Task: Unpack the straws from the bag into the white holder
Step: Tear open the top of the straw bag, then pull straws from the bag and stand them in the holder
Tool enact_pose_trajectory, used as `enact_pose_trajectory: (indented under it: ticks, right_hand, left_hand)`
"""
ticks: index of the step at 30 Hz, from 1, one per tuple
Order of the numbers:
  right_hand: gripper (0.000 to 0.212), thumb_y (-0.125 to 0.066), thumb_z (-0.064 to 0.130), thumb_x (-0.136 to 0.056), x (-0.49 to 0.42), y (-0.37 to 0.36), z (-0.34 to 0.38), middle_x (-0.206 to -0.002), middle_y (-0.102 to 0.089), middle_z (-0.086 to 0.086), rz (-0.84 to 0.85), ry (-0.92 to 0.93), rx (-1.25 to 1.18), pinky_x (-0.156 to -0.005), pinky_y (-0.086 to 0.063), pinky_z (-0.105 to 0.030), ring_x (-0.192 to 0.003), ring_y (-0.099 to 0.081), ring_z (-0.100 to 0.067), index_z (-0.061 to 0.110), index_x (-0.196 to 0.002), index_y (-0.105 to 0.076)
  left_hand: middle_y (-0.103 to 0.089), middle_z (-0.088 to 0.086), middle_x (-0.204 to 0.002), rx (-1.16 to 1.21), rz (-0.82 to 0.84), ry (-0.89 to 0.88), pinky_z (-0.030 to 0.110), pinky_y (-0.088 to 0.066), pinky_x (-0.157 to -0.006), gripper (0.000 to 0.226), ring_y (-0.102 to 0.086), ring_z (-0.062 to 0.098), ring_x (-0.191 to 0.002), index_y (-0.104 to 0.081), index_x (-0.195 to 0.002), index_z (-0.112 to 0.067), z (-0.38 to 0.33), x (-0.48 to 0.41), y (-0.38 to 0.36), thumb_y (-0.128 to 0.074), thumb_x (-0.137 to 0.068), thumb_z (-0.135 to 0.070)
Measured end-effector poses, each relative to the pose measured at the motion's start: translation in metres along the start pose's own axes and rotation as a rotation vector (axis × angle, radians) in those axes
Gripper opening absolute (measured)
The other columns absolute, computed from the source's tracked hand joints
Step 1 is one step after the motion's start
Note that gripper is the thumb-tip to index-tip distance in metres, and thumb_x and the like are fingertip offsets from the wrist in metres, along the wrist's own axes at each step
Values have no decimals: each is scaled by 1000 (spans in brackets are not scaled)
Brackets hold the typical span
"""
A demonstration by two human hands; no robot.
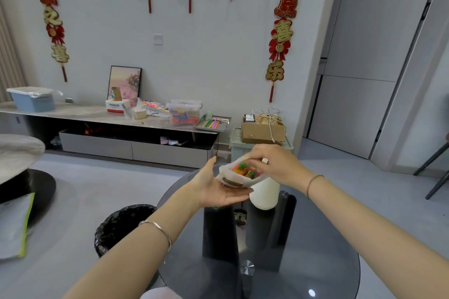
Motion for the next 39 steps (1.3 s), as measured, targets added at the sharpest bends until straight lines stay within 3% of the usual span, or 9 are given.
enact_pose_trajectory:
  ticks: [5,10,14,19,23,25,28,34,39]
  right_hand:
    - [24,-55,29,-92,9,-13,-4,-93,-59,17,-20,34,-52,-70,-41,-15,-84,-51,1,32,-111,-70]
    - [33,-59,25,-89,16,-25,-22,-119,-58,21,-38,-44,-219,-96,-37,-15,-109,-47,8,36,-120,-61]
    - [40,-48,16,-95,38,-34,-61,-127,-44,24,-397,-273,-677,-85,-31,5,-110,-37,24,42,-125,-47]
    - [26,-43,29,-97,42,-111,-100,-127,-60,-1,-599,-684,-1468,-100,-42,-29,-113,-56,-12,22,-117,-60]
    - [32,-42,39,-95,29,-159,-95,-102,-74,-9,-580,-845,-1886,-73,-52,-37,-88,-70,-23,19,-100,-66]
    - [36,-42,43,-95,25,-171,-100,-86,-76,-12,-582,-937,-1972,-65,-52,-37,-77,-70,-29,18,-100,-67]
    - [45,-44,43,-94,19,-177,-103,-114,-65,-21,-543,-1000,-2050,-73,-49,-43,-92,-62,-36,8,-121,-53]
    - [64,-35,47,-96,12,-183,-88,-144,-39,-24,-376,-924,-2240,-98,-32,-45,-129,-40,-38,4,-144,-28]
    - [58,-42,38,-97,17,-182,-96,-134,-48,-25,-545,-962,-2174,-103,-37,-47,-112,-52,-39,4,-142,-29]
  left_hand:
    - [-69,21,-94,87,-17,-114,44,-58,-75,48,-66,33,-90,-56,-121,-3,0,-22,-2,-61,-87,-37]
    - [-73,16,-78,172,-92,-296,37,-60,-56,32,-71,28,-71,-58,-113,-6,-15,-40,6,-66,-86,-20]
    - [-75,16,-78,215,-110,-442,45,-57,-70,16,-70,26,-78,-59,-103,-5,-30,-46,17,-61,-90,-14]
    - [-67,15,-118,194,-280,-716,47,-51,-92,40,-65,28,-103,-56,-123,-8,-48,-47,45,-67,-84,-11]
    - [-67,9,-120,69,-477,-901,42,-52,-93,54,-65,24,-106,-54,-128,-9,-41,-43,61,-74,-78,-11]
    - [-69,6,-115,36,-504,-946,29,-57,-78,51,-68,17,-100,-57,-124,-10,-36,-45,60,-75,-77,-12]
    - [-72,3,-110,-9,-499,-998,16,-55,-63,47,-69,10,-93,-62,-119,-9,-40,-45,50,-78,-75,-12]
    - [-72,-1,-109,-122,-504,-1017,18,-54,-70,55,-68,12,-100,-64,-117,-12,-44,-40,44,-84,-66,-25]
    - [-73,1,-108,-144,-486,-1014,14,-55,-66,55,-69,12,-98,-66,-113,-12,-42,-40,44,-84,-63,-27]
Point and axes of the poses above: each hand's wrist, its own x-axis away from the middle knuckle, its own y-axis out of the back of the hand, z = x × y, the point moved 10 cm from there along -x, towards the middle knuckle
